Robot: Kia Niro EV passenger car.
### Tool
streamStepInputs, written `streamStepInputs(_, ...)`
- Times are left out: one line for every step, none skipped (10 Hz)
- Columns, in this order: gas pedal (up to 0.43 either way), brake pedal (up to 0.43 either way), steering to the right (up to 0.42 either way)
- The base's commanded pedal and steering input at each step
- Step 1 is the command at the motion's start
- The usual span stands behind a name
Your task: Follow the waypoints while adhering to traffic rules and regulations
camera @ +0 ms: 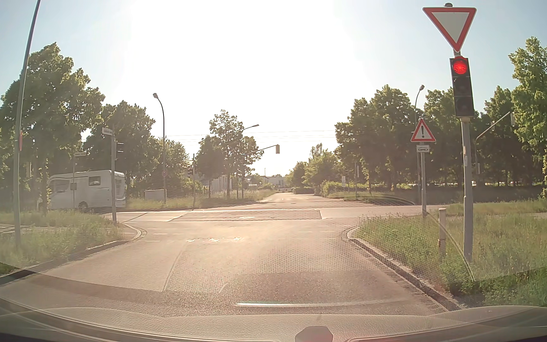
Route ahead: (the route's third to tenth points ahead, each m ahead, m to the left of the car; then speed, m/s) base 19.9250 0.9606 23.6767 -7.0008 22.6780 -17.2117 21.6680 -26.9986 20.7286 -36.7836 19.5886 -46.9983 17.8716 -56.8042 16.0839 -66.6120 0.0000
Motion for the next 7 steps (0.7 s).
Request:
streamStepInputs(0.000,0.305,-0.016)
streamStepInputs(0.000,0.305,-0.016)
streamStepInputs(0.000,0.305,-0.016)
streamStepInputs(0.000,0.305,-0.016)
streamStepInputs(0.000,0.305,-0.017)
streamStepInputs(0.000,0.305,-0.017)
streamStepInputs(0.000,0.305,-0.017)
